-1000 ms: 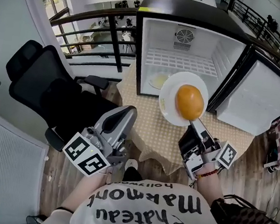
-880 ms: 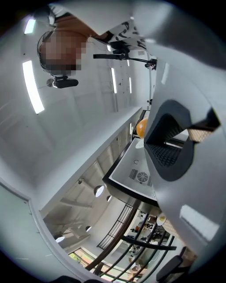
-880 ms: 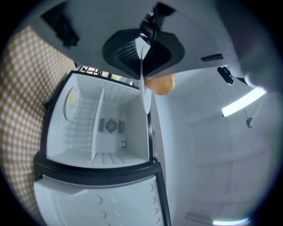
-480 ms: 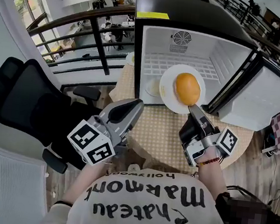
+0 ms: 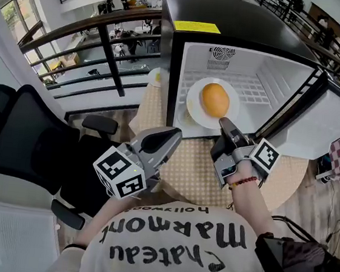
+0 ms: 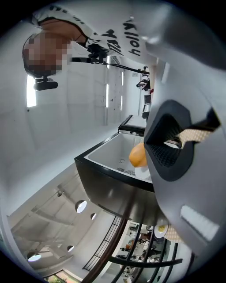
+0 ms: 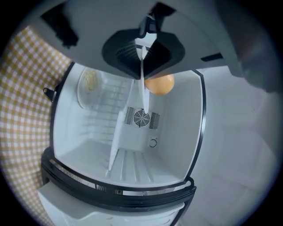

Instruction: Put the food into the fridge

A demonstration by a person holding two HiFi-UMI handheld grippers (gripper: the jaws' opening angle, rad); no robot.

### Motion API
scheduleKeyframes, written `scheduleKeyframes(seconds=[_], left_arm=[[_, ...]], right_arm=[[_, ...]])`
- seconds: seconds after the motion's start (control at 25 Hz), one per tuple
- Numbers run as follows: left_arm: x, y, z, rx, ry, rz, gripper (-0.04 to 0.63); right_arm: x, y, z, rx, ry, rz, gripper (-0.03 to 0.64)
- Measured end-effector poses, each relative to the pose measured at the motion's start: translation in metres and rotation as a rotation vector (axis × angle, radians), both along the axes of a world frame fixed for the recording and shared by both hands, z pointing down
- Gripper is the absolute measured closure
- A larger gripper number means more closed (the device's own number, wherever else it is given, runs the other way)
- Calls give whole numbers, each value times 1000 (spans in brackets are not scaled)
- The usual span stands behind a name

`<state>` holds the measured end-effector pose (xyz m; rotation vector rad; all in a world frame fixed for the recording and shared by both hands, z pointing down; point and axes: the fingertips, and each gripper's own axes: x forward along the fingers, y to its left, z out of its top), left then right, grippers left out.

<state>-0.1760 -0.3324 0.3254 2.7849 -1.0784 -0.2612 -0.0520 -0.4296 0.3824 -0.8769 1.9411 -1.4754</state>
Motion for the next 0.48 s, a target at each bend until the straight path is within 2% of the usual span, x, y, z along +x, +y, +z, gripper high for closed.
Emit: scheduleKeyframes(seconds=[0.24,0.48], left_arm=[[1,-16,9,-35,3,64,591],[4,-30,19,-54,-2,106,591]], right_arm=[[-1,-20,10,-49,59,85,592],[-6,-38,13,-60,48,105,592]])
